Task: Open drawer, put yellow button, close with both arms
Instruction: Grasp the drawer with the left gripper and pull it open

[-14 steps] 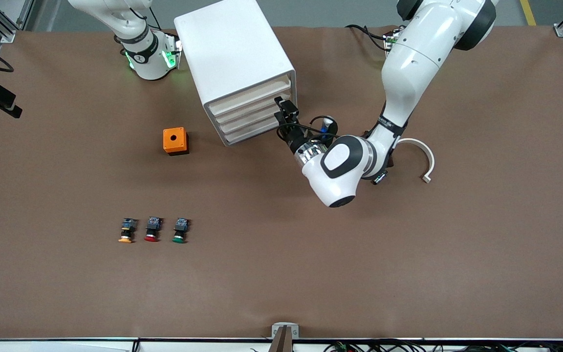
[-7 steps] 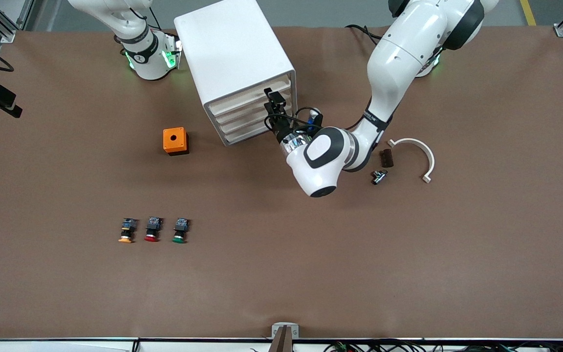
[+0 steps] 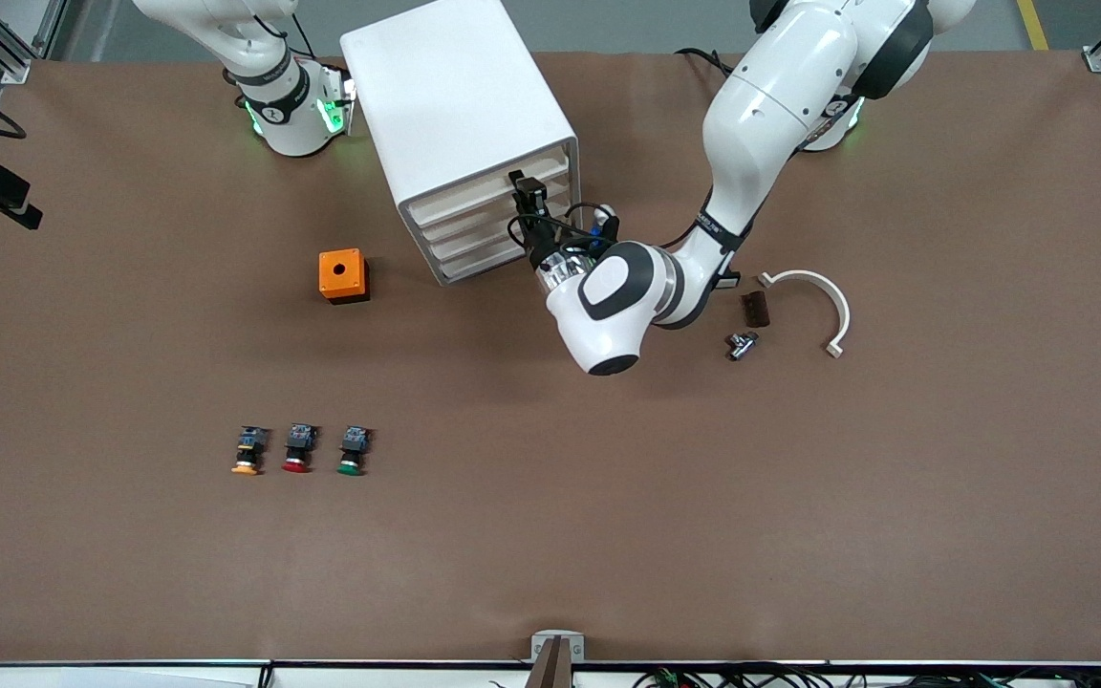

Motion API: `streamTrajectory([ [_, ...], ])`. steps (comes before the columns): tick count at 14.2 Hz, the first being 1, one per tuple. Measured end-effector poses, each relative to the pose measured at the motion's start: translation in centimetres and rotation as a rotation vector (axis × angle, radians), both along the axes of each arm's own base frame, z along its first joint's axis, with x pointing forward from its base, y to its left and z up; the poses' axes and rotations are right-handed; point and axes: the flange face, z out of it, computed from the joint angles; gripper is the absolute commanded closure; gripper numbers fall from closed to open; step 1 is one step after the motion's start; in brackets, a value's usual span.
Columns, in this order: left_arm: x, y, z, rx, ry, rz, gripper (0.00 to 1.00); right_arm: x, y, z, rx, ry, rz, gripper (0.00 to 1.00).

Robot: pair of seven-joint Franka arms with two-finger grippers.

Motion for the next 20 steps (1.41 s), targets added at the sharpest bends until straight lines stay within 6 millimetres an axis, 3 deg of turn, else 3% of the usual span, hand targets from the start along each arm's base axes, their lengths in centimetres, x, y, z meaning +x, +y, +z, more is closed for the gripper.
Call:
streamTrajectory([
  [5, 0.1, 0.0, 0.1, 0.009, 0.019, 0.009, 0.88, 0.0, 0.0, 0.5, -0.001, -0.011, 0.0, 0.0],
  [8, 0.4, 0.2, 0.0, 0.008, 0.027, 0.02, 0.88, 0.6, -0.1, -0.8, -0.001, 0.015, -0.001, 0.0],
  [10, 1.8, 1.3, 0.0, 0.005, 0.03, 0.057, 0.87, 2.1, -0.1, -3.3, -0.011, 0.059, 0.0, 0.0],
  [15, 7.9, 7.0, 0.0, -0.015, 0.011, 0.196, 0.84, 7.5, -0.5, -12.4, -0.065, 0.148, 0.014, 0.0],
  [17, 10.1, 9.3, 0.0, -0.026, -0.003, 0.246, 0.83, 8.9, -0.2, -14.4, -0.07, 0.132, 0.015, 0.0],
  [20, 12.2, 11.7, 0.1, -0.034, -0.018, 0.299, 0.72, 10.8, 1.4, -18.4, -0.064, 0.08, -0.014, 0.0],
])
